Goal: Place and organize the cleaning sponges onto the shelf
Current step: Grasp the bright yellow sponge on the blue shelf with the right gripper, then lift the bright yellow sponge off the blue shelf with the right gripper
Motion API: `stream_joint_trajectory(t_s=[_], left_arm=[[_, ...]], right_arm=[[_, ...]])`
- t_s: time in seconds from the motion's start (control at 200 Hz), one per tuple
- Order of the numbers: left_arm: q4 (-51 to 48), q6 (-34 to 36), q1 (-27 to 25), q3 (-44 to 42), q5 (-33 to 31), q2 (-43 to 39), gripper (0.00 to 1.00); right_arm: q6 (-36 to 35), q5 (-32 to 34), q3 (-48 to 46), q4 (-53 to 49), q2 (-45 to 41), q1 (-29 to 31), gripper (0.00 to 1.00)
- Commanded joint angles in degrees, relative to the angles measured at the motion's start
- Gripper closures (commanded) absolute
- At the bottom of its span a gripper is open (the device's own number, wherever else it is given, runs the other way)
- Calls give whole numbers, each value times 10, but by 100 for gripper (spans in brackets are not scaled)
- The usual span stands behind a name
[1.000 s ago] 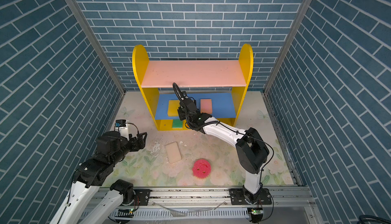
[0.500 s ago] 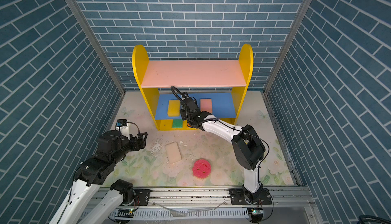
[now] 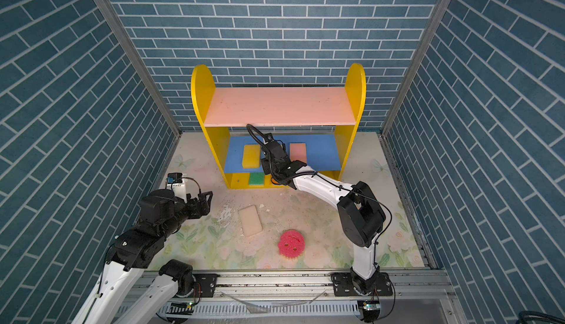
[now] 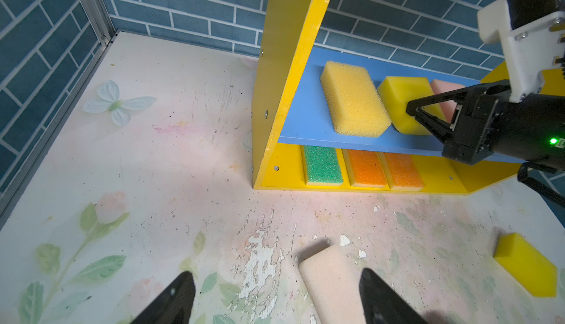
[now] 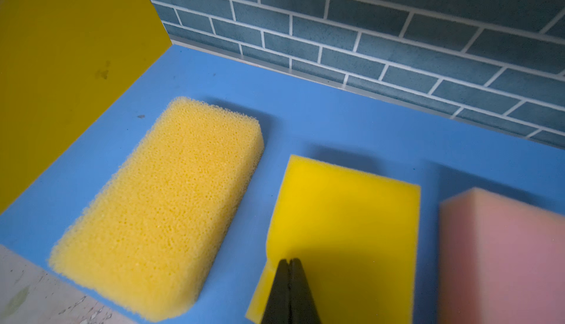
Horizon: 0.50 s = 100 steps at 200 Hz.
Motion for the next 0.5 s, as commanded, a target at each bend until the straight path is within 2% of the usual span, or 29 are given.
stream_joint_trajectory(t_s=[0.0,0.35,0.495], left_arm=[[-2,-4,4,2,2,-5,14],[10,-9,4,2,13,0,15],[16,-6,4,5,15,8,15]], right_arm=[[24,12,-4,-33,-48,-5,100],[81,-28,-46,-46,-125,-2,100],[94,-31,-66,-59,-165,22,100]])
